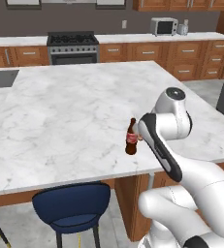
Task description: Place the large bottle from the dining counter next to the other large bottle outside the sink, and place the small bottle from the dining counter next to the other small bottle inside the sink.
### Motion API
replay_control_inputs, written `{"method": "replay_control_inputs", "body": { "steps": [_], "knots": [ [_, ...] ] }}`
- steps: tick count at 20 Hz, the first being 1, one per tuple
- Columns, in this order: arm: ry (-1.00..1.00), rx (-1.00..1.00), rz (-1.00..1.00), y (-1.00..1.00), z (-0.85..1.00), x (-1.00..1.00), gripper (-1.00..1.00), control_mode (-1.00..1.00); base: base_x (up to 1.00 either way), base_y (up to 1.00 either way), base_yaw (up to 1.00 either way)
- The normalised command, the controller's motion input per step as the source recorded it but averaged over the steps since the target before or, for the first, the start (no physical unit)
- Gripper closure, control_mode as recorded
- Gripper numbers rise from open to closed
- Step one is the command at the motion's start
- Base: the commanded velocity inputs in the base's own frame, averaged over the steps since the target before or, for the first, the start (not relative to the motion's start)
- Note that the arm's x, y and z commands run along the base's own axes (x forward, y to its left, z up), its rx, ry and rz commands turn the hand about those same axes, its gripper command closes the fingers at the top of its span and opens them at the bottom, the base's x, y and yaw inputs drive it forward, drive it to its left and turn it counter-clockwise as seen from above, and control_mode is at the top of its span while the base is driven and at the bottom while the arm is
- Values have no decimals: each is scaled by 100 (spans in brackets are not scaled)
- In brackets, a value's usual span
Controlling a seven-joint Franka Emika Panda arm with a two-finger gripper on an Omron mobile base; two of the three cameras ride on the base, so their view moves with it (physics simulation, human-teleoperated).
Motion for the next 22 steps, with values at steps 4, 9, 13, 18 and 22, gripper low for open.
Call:
{"method": "replay_control_inputs", "body": {
  "steps": [4, 9, 13, 18, 22],
  "knots": [
    [0, 0, 0, 5, -14, 5, -100, -100, 0, 0, 0],
    [-3, 0, 0, 10, -10, 0, -100, -100, 0, 0, 0],
    [-8, 0, 0, 9, -10, 0, -100, -100, 0, 0, 0],
    [-11, -1, 0, 4, -8, 0, -100, -100, 0, 0, 0],
    [-5, -1, 0, 0, -6, 1, -100, -100, 0, 0, 0]
  ]
}}
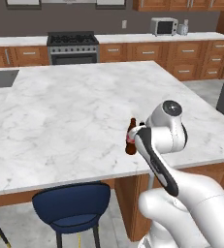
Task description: Place the large bottle from the dining counter next to the other large bottle outside the sink, and place the small bottle from the dining counter next to the other small bottle inside the sink.
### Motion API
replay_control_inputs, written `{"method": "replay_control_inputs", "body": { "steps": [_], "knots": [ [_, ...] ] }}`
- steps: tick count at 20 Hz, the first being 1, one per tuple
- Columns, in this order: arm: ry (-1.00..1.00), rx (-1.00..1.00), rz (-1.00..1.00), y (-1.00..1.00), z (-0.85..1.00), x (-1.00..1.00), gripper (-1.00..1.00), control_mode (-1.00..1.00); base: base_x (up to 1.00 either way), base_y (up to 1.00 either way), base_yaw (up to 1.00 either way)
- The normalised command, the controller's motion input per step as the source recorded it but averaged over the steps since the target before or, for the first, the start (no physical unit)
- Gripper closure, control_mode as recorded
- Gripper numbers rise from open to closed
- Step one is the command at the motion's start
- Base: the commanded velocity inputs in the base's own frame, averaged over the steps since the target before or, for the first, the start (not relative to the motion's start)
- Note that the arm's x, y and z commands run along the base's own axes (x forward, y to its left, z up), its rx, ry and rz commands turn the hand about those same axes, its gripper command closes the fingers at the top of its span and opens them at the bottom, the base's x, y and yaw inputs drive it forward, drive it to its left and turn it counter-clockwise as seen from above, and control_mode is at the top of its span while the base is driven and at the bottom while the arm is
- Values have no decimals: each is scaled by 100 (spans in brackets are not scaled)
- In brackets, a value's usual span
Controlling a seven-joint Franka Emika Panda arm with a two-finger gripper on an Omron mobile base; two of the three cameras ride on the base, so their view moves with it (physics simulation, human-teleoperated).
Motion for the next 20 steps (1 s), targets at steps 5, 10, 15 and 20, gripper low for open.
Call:
{"method": "replay_control_inputs", "body": {
  "steps": [5, 10, 15, 20],
  "knots": [
    [0, 0, 0, 0, -1, 10, -100, -100, 0, 0, 0],
    [0, 0, 0, 0, 0, 12, -100, -100, 0, 0, 0],
    [0, 0, 0, 0, 0, 11, -100, -100, 0, 0, 0],
    [0, 0, 0, 0, 0, 9, -100, -100, 0, 0, 0]
  ]
}}
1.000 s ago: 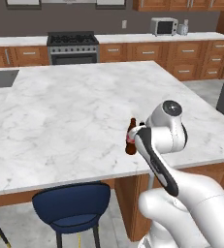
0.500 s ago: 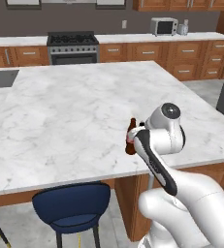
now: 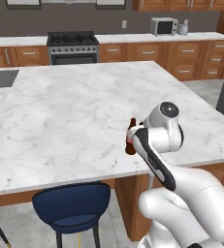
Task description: Place the large bottle from the dining counter next to the other large bottle outside the sink, and place the small bottle from the dining counter next to the other small bottle inside the sink.
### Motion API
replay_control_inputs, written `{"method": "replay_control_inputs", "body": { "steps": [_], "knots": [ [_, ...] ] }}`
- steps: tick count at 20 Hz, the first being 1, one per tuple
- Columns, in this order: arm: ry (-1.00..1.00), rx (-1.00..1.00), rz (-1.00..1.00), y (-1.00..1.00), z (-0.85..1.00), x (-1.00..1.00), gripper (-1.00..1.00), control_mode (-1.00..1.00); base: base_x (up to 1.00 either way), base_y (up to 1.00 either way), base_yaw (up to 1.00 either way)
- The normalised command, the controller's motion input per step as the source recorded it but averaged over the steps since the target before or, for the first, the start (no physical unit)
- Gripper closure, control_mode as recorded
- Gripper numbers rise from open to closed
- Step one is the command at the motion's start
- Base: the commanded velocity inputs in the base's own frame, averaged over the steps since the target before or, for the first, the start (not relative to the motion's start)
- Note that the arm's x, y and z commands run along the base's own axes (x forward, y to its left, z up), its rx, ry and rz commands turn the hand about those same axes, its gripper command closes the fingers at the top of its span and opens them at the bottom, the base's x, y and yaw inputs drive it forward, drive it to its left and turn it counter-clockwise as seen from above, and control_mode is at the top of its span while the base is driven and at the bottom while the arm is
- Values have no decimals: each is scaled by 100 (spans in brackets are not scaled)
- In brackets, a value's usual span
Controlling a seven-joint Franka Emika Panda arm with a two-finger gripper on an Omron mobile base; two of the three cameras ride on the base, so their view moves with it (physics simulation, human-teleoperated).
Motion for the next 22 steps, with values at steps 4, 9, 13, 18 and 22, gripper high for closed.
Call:
{"method": "replay_control_inputs", "body": {
  "steps": [4, 9, 13, 18, 22],
  "knots": [
    [0, 0, 0, 0, 0, 14, -100, -100, 0, 0, 0],
    [0, 0, 0, 0, -4, 18, -100, -100, 0, 0, 0],
    [0, 0, 0, 0, -6, 16, -100, -100, 0, 0, 0],
    [0, 0, 0, 0, -9, 19, -100, -100, 0, 0, 0],
    [0, 0, 0, 0, -11, 21, -100, -100, 0, 0, 0]
  ]
}}
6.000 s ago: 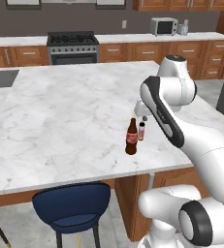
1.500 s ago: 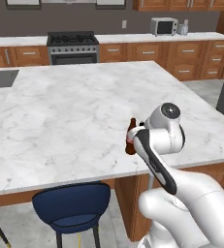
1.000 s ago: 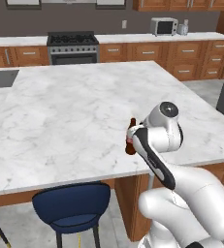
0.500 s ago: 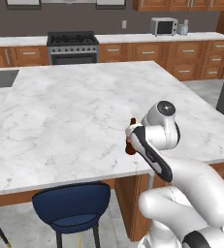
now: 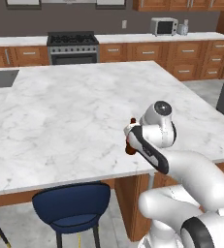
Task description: Place the large bottle from the dining counter next to the other large bottle outside the sink, and place the small bottle from the dining counter next to the other small bottle inside the sink.
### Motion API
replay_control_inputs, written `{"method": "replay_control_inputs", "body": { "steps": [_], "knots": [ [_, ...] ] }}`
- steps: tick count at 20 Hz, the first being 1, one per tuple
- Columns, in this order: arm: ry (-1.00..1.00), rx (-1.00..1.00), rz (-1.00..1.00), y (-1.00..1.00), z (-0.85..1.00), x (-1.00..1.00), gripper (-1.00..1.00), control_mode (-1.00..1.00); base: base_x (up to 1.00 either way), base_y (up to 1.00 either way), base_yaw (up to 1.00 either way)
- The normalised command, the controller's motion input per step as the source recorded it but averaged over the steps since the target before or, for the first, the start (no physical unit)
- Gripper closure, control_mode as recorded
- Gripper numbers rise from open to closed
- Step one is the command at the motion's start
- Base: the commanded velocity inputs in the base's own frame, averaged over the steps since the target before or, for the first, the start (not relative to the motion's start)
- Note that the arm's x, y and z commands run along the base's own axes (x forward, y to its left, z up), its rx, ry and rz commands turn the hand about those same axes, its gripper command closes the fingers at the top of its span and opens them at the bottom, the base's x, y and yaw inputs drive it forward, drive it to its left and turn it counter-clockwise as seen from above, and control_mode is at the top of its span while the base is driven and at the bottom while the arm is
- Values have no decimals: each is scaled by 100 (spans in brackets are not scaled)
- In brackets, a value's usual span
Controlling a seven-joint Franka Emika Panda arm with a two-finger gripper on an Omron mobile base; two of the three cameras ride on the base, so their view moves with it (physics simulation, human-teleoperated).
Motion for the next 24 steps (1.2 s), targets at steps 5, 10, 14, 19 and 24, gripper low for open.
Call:
{"method": "replay_control_inputs", "body": {
  "steps": [5, 10, 14, 19, 24],
  "knots": [
    [0, 0, 0, 0, -11, 19, -100, -100, 0, 0, 0],
    [0, 0, 0, 0, -11, 20, -100, -100, 0, 0, 0],
    [0, 0, 0, 0, -9, 15, -100, -100, 0, 0, 0],
    [0, 0, 0, 0, -10, 11, -100, -100, 0, 0, 0],
    [0, 0, 0, 0, -10, 10, -100, -100, 0, 0, 0]
  ]
}}
